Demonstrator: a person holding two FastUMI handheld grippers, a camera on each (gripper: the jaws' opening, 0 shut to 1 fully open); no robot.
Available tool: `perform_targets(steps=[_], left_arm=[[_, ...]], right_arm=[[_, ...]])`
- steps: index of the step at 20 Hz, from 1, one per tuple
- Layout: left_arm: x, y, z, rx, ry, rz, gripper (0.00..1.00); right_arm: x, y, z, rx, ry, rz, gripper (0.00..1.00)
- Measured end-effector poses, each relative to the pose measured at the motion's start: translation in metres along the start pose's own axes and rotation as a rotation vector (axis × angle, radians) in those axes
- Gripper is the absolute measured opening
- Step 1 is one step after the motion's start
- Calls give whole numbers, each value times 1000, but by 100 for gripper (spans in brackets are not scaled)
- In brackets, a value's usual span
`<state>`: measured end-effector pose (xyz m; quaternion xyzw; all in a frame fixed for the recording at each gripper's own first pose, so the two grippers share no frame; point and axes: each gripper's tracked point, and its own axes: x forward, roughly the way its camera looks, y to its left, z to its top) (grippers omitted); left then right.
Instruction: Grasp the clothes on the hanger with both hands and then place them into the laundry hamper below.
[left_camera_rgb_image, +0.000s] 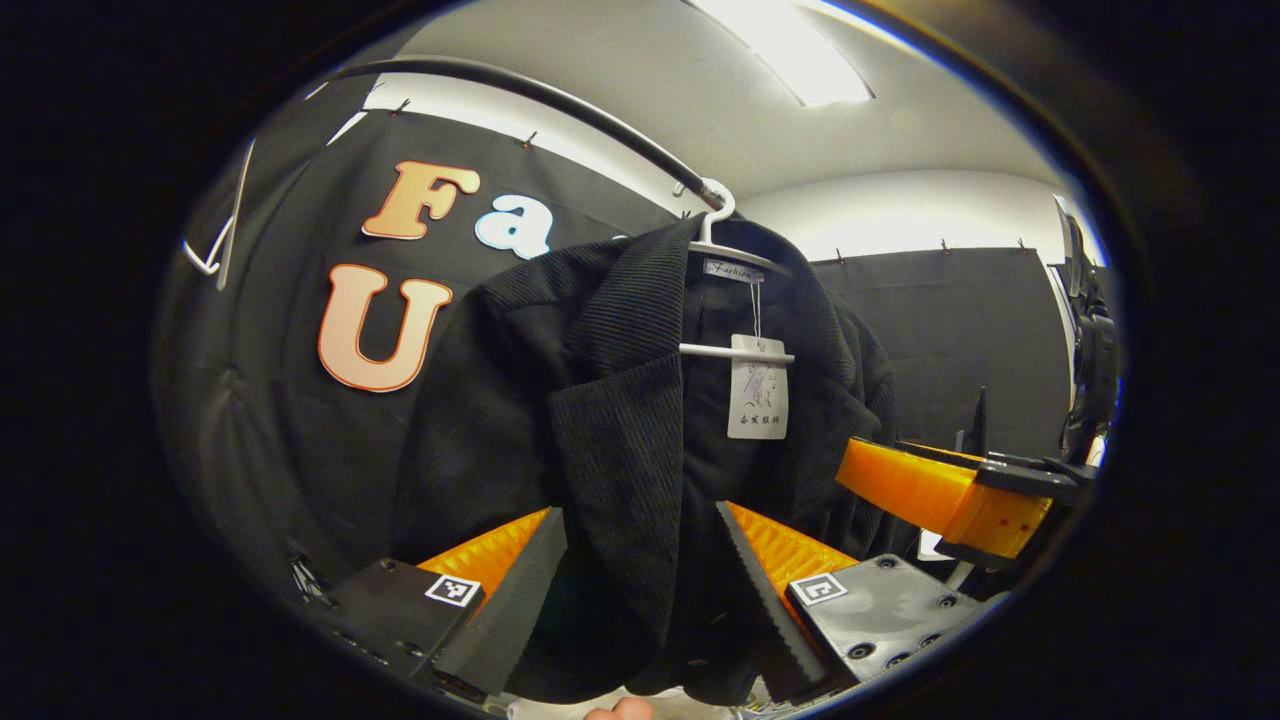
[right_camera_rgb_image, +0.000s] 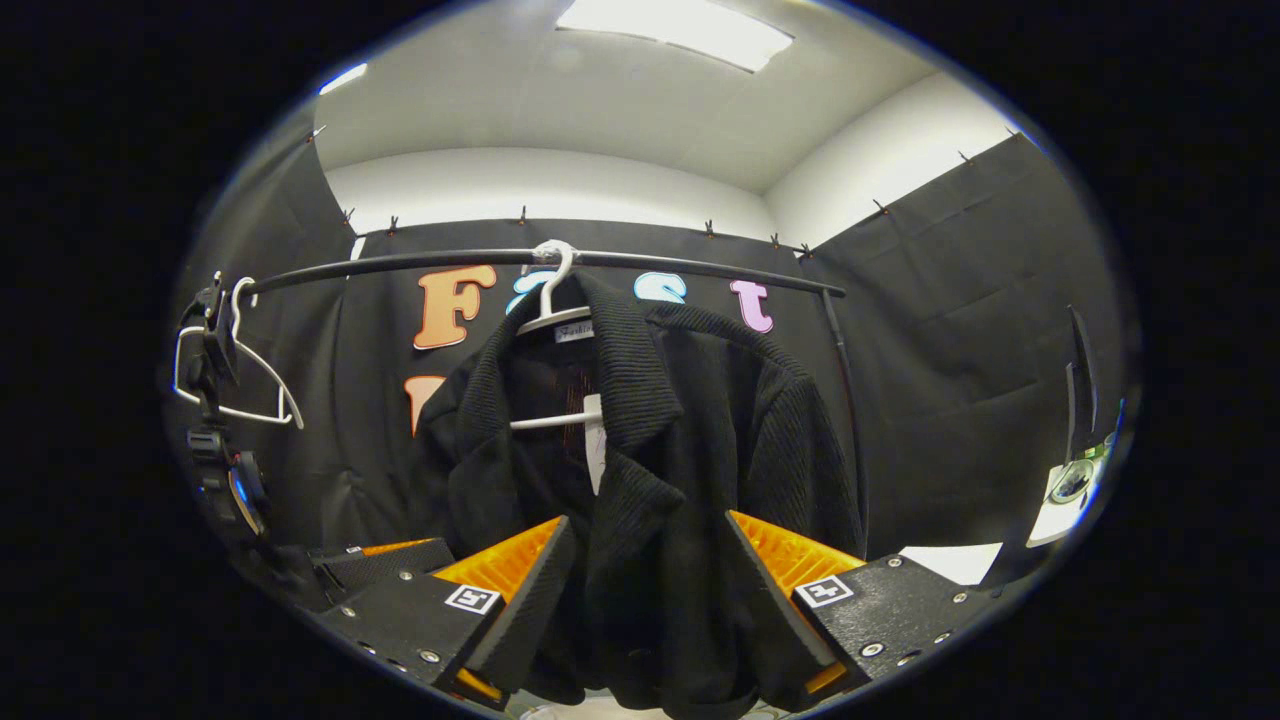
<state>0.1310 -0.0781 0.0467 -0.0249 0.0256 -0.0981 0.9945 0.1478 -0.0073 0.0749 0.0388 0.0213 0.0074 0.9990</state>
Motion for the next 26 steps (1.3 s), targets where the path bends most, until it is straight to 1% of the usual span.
perform_targets(steps=[1, 2, 3, 4, 5, 6, 7, 9, 10, 11, 12, 13, 14, 15, 16, 18, 19, 20, 21, 22, 23, 25, 26], left_arm=[[7, 0, -3, 1, 5, 3, 93], [13, 3, -6, 3, 13, 14, 93], [19, 4, -9, 0, 19, 19, 96], [24, 4, -11, -7, 22, 21, 93], [30, 3, -12, -9, 25, 22, 100], [34, 3, -13, -9, 28, 26, 100], [37, 3, -15, -8, 33, 29, 100], [43, 3, -17, -6, 39, 40, 100], [46, 5, -16, -3, 36, 48, 96], [50, 6, -17, 1, 35, 58, 96], [51, 9, -17, 5, 33, 70, 97], [55, 11, -17, 8, 30, 76, 93], [57, 12, -17, 12, 30, 81, 97], [58, 11, -17, 15, 30, 82, 93], [60, 11, -17, 19, 32, 82, 100], [61, 12, -17, 24, 27, 80, 87], [62, 9, -17, 23, 27, 68, 92], [60, 10, -17, 19, 24, 62, 81], [60, 12, -15, 13, 16, 55, 70], [58, 14, -13, 6, 4, 54, 59], [57, 19, -13, 3, -2, 63, 48], [57, 20, -13, 3, 3, 31, 26], [58, 20, -13, 6, 10, 23, 15]], right_arm=[[9, 0, -3, -5, 12, -2, 92], [15, 2, -6, -10, 23, 2, 92], [22, 2, -8, -15, 30, 6, 92], [27, 3, -12, -15, 39, 7, 92], [32, 7, -13, -8, 47, 15, 92], [35, 11, -14, 0, 49, 22, 92], [38, 12, -14, 10, 50, 21, 86], [44, 16, -13, 14, 45, 25, 97], [47, 16, -14, 15, 52, 22, 91], [50, 15, -16, 17, 60, 20, 90], [53, 13, -17, 20, 66, 16, 87], [57, 12, -17, 21, 69, 11, 84], [60, 9, -17, 22, 69, 5, 80], [63, 8, -18, 24, 71, 4, 77], [64, 7, -18, 26, 73, 5, 68], [66, 6, -19, 15, 71, 8, 42], [66, 5, -19, 5, 75, 7, 44], [65, 4, -19, -10, 82, 9, 33], [64, 2, -18, -25, 85, 12, 28], [63, -1, -17, -35, 87, 10, 12], [63, -3, -17, -38, 87, 15, 14], [56, -3, -14, -37, 73, 34, 8], [55, -3, -13, -38, 66, 39, 7]])
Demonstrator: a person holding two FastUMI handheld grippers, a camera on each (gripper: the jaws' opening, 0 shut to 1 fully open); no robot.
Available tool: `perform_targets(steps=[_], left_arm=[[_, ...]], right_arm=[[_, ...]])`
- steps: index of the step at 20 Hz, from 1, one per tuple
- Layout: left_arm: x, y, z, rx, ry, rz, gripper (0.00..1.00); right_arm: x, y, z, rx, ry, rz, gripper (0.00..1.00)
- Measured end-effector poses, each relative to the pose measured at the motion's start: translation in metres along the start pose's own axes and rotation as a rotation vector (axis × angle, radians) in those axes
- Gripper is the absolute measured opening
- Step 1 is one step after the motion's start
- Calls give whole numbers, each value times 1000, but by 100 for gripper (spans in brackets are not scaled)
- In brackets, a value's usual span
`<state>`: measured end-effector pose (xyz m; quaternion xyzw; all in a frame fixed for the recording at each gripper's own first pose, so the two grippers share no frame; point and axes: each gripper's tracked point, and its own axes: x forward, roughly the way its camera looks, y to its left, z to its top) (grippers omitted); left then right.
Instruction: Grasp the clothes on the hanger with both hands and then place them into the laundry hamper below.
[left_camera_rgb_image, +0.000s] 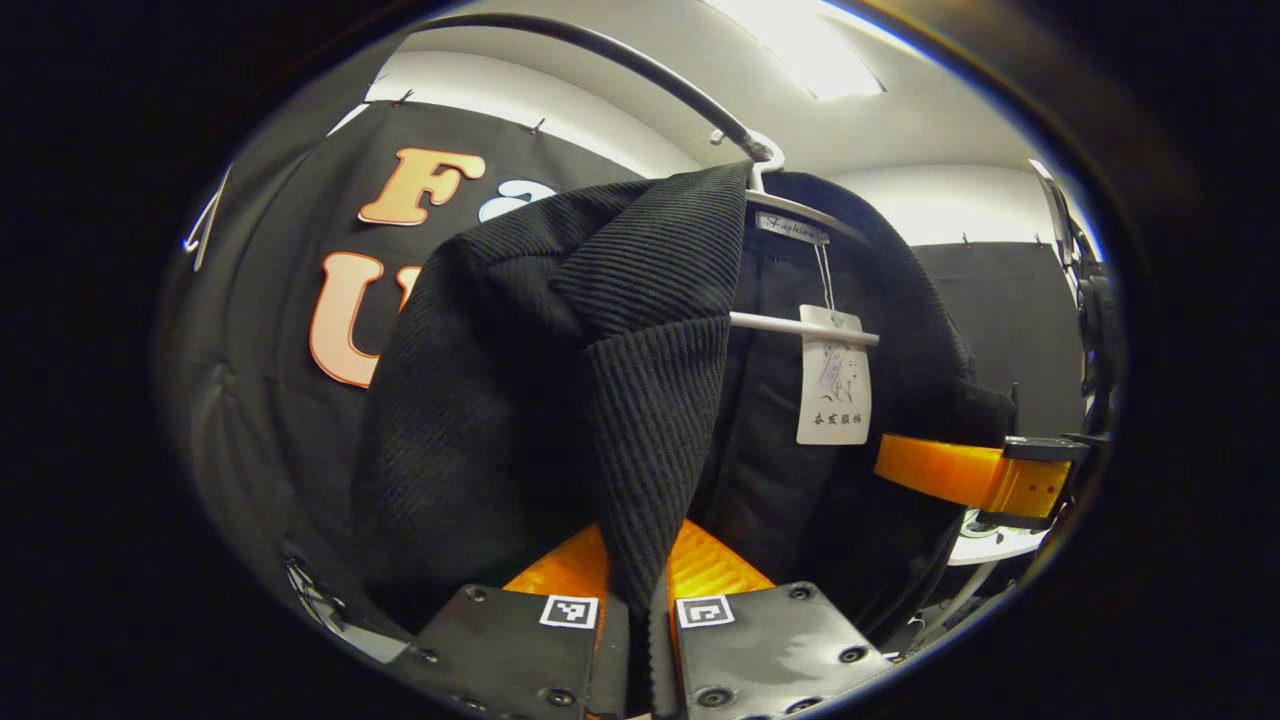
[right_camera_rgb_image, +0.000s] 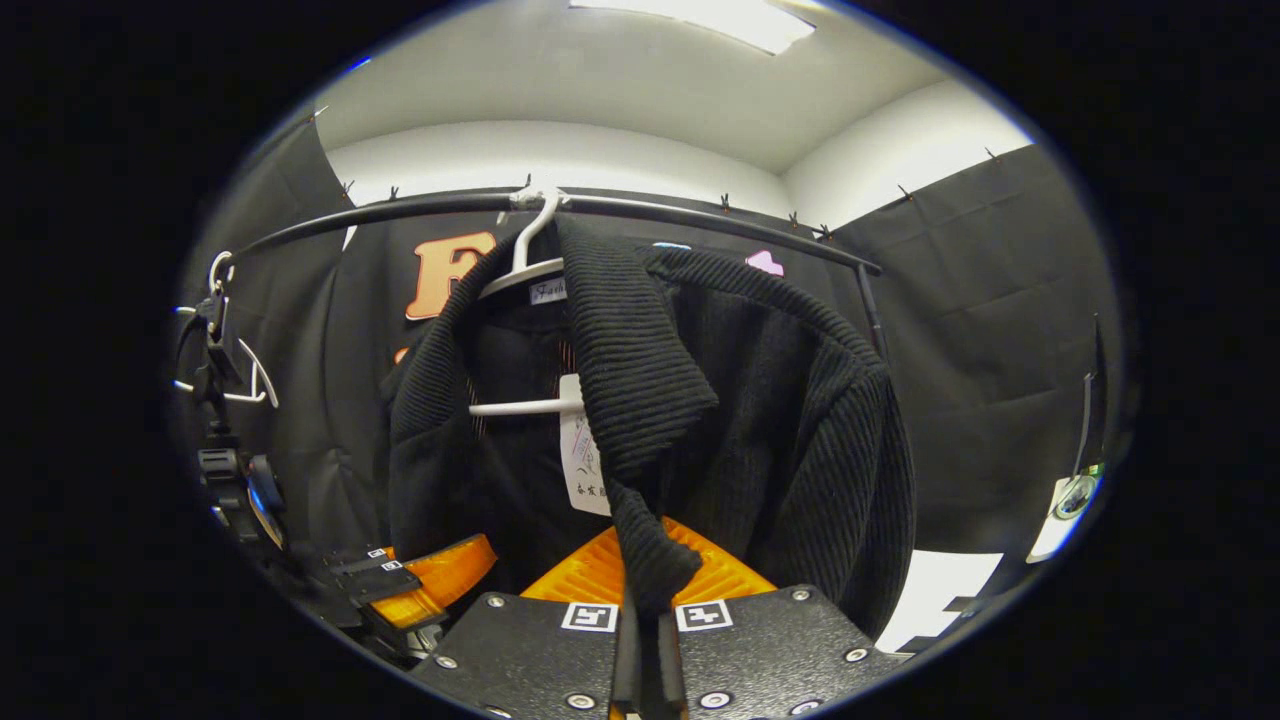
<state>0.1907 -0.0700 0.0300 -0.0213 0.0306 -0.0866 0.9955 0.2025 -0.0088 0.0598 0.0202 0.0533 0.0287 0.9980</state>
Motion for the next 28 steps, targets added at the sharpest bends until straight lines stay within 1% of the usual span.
perform_targets(steps=[1, 2, 4, 5, 6, 7, 8, 9, 13, 14, 15, 16, 17, 18, 19, 23, 26, 28], left_arm=[[-2, 3, 1, 4, 1, 6, 10], [-5, 6, 5, 15, -3, 15, 10], [-10, 15, 12, 53, -18, 61, 10], [-13, 16, 16, 69, -29, 72, 10], [-16, 18, 21, 80, -41, 78, 10], [-18, 19, 25, 84, -52, 81, 10], [-20, 20, 30, 83, -62, 81, 10], [-23, 20, 34, 82, -70, 83, 10], [-26, 24, 46, 85, -89, 82, 10], [-27, 25, 48, 77, -92, 79, 10], [-28, 25, 49, 67, -92, 75, 12], [-29, 24, 51, 59, -90, 68, 12], [-31, 25, 53, 56, -91, 64, 10], [-33, 26, 56, 59, -94, 63, 12], [-33, 28, 58, 66, -98, 67, 10], [-34, 31, 65, 73, -101, 61, 9], [-38, 33, 68, 65, -96, 66, 10], [-37, 33, 72, 57, -98, 61, 9]], right_arm=[[-1, 1, -1, -3, -4, 12, 2], [-3, 0, -1, -14, -9, 17, 5], [-8, -9, 0, -60, -15, -12, 3], [-12, -13, 2, -92, -20, -28, 9], [-17, -17, 8, -115, -36, -44, 2], [-23, -20, 17, -130, -51, -56, 0], [-27, -21, 25, -136, -66, -66, 2], [-29, -25, 32, -149, -82, -74, 2], [-45, -55, 59, -238, -123, -153, 2], [-48, -62, 68, -250, -136, -170, 0], [-50, -71, 79, -259, -156, -188, 2], [-52, -80, 89, -269, -170, -207, 2], [-53, -90, 99, -283, -179, -229, 1], [-54, -99, 110, -292, -189, -243, 2], [-52, -106, 121, -299, -196, -257, 2], [-35, -124, 155, -319, -230, -284, 2], [-11, -134, 162, -367, -208, -280, 2], [-2, -142, 166, -388, -215, -273, 2]])
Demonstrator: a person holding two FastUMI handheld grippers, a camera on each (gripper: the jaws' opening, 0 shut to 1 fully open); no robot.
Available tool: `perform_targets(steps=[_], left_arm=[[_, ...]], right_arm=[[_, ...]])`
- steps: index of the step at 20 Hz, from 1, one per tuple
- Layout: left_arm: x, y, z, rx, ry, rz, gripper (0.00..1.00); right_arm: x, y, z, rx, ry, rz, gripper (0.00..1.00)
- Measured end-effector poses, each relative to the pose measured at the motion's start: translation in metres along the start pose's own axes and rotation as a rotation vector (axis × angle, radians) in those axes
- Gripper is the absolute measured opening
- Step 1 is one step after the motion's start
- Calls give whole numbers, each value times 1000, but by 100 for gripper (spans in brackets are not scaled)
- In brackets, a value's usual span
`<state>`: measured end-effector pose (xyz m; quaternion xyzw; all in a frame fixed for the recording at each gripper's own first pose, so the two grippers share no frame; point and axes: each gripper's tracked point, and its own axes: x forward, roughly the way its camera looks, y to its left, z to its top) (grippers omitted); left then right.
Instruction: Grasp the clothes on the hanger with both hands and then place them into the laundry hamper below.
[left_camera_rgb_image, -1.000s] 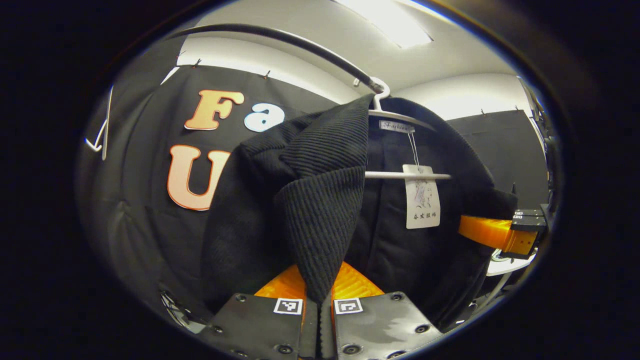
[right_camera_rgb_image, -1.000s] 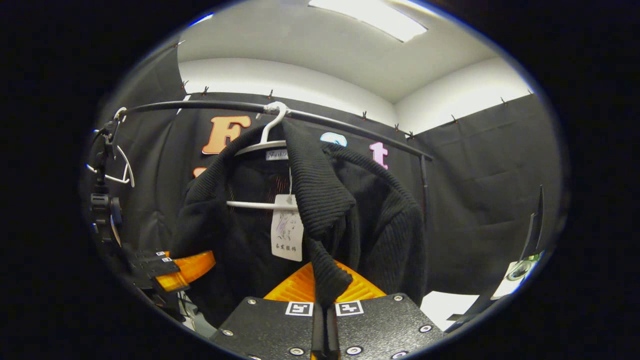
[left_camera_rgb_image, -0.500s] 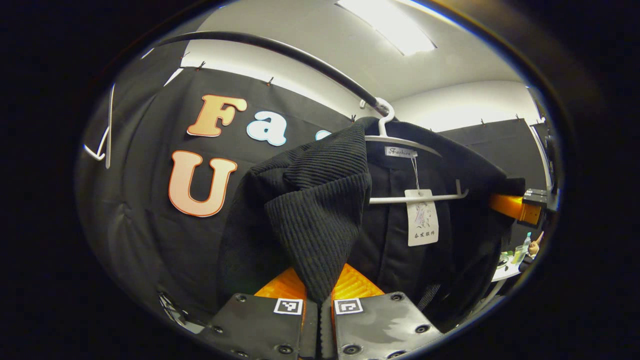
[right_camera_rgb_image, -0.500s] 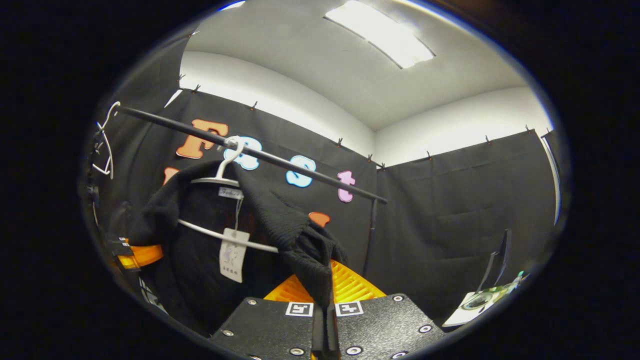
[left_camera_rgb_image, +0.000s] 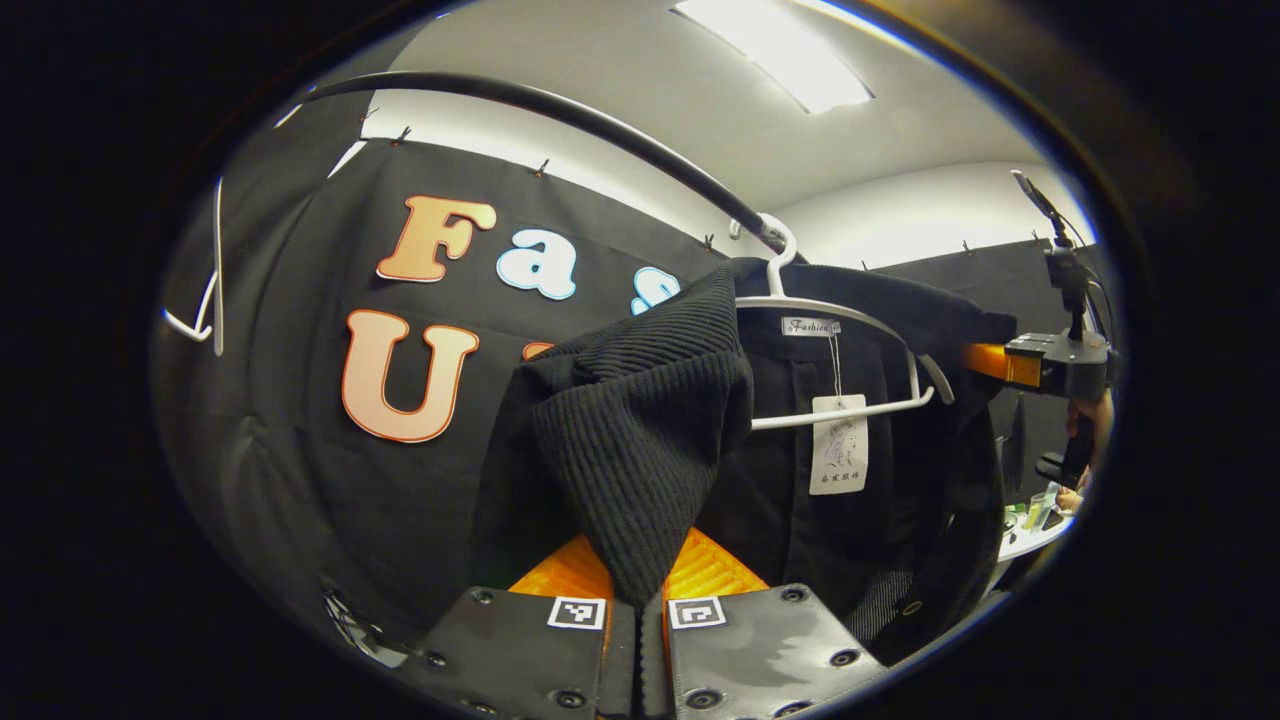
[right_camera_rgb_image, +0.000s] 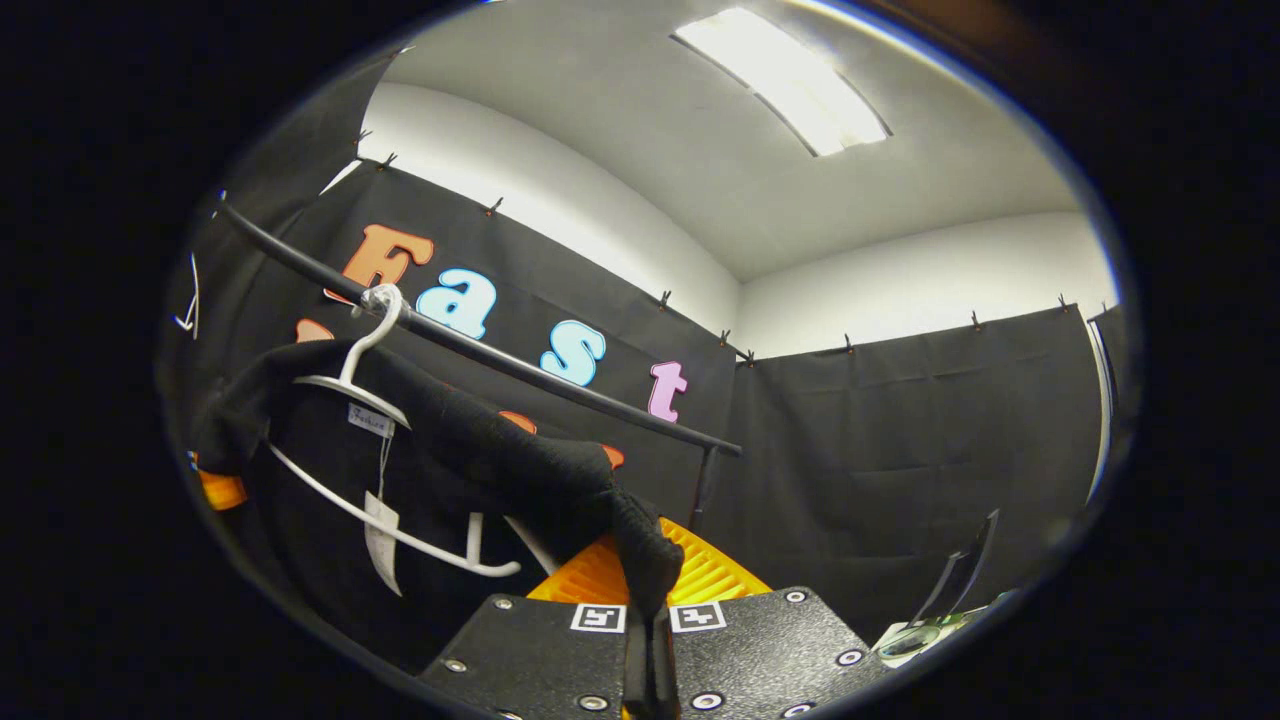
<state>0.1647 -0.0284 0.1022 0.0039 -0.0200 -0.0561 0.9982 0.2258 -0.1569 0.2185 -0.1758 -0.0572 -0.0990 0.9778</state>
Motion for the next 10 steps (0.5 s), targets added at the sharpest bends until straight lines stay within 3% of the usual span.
perform_targets(steps=[9, 10], left_arm=[[3, -4, 13, 28, -11, -11, 10], [4, -3, 13, 26, -7, -10, 10]], right_arm=[[27, 18, -47, 46, 29, 144, 2], [26, 23, -53, 73, 40, 154, 7]])
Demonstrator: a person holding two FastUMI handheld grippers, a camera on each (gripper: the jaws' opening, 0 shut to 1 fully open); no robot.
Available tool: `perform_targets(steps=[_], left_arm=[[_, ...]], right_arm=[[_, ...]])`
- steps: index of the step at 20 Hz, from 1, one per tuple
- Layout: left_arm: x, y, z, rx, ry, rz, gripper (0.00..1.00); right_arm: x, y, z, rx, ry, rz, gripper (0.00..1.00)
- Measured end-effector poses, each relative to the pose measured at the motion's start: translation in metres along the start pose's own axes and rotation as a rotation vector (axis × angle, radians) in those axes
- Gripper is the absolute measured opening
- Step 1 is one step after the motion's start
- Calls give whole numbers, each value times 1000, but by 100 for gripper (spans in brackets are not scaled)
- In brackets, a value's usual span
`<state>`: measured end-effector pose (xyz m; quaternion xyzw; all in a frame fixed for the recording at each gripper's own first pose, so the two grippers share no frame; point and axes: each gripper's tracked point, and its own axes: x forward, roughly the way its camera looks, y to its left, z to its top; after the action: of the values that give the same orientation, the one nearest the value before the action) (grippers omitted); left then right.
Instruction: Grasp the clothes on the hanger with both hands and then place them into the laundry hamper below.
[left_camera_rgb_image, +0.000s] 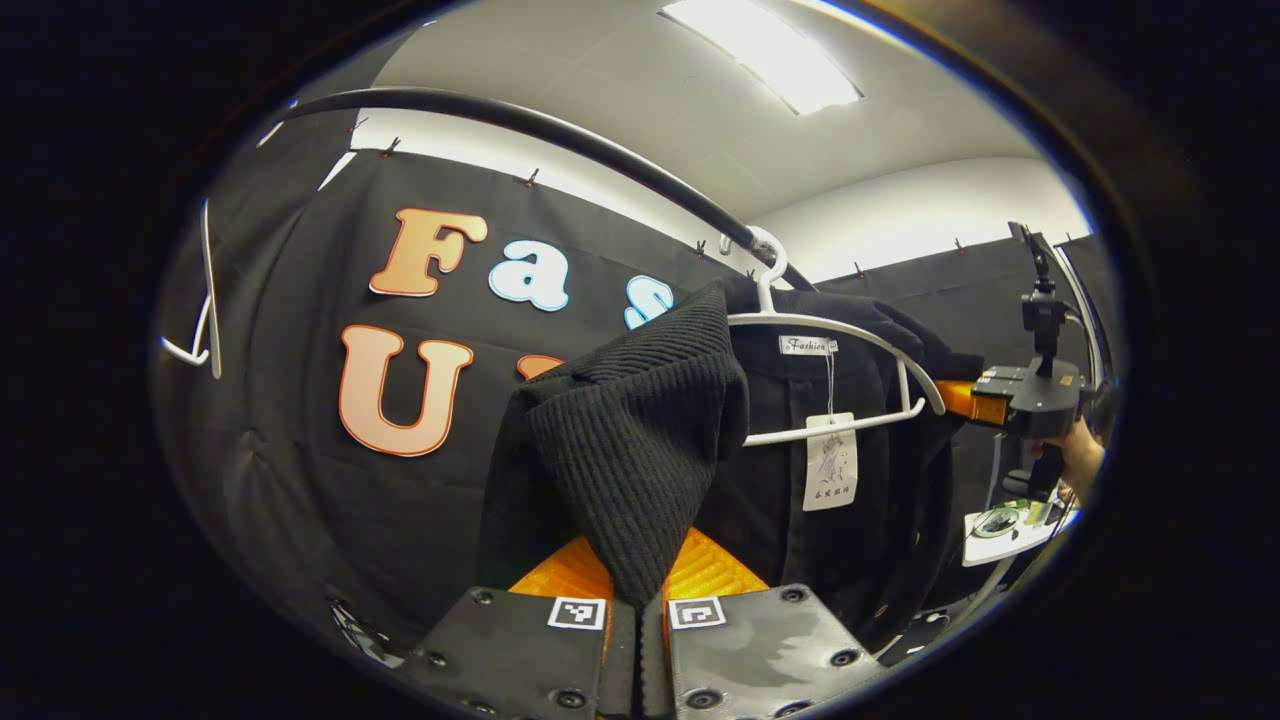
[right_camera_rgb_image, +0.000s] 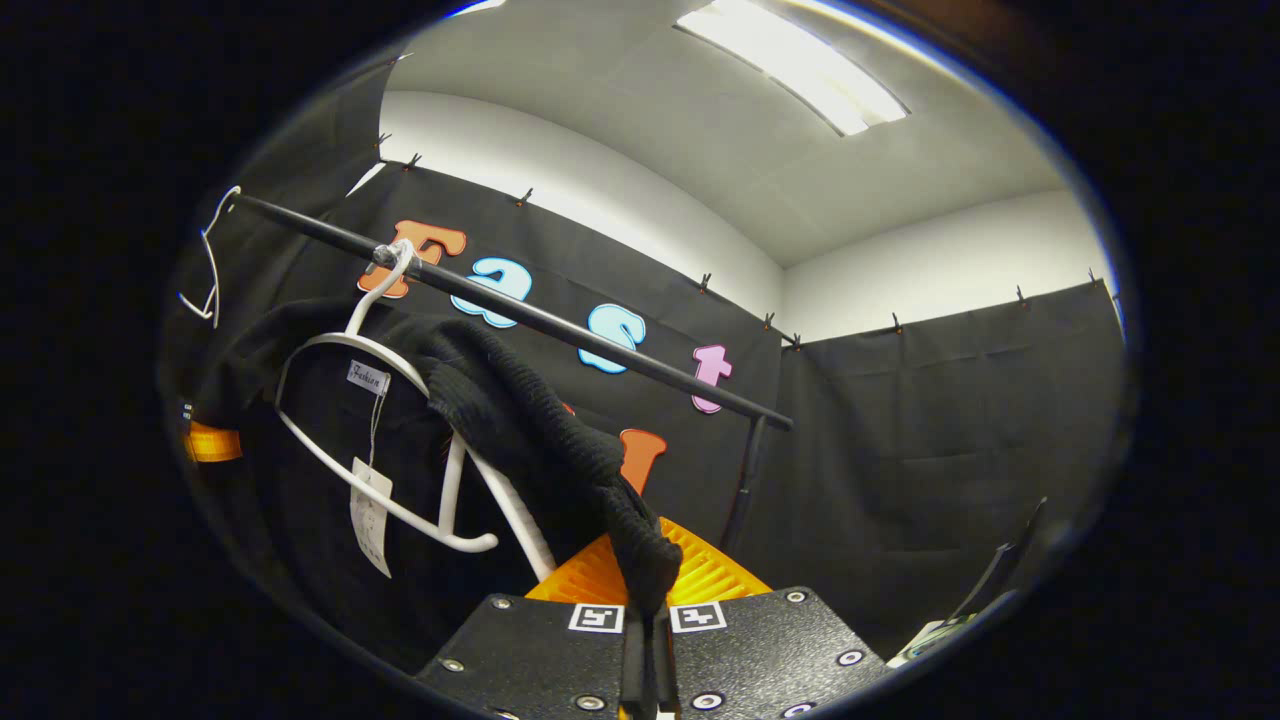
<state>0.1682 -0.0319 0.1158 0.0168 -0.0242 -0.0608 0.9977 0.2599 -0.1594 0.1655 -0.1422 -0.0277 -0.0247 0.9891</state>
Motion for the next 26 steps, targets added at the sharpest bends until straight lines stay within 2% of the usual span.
perform_targets(steps=[1, 5, 8, 14, 18, 26], left_arm=[[1, 1, -1, 1, 3, 3, 10], [1, 4, -1, 21, 9, 21, 10], [7, 13, -5, 9, 35, 35, 10], [19, 63, 31, 21, -15, 127, 10], [27, 83, 48, 39, -22, 164, 10], [31, 113, 73, 52, -25, 238, 10]], right_arm=[[-1, 5, -6, 17, 6, 4, 2], [-2, 23, -26, 6, 17, 29, 3], [0, 31, -39, 46, 39, 43, 3], [1, 22, -63, 98, 67, 28, 3], [-7, 25, -67, 122, 39, 27, 3], [-22, 57, -64, 131, 37, 82, 3]])
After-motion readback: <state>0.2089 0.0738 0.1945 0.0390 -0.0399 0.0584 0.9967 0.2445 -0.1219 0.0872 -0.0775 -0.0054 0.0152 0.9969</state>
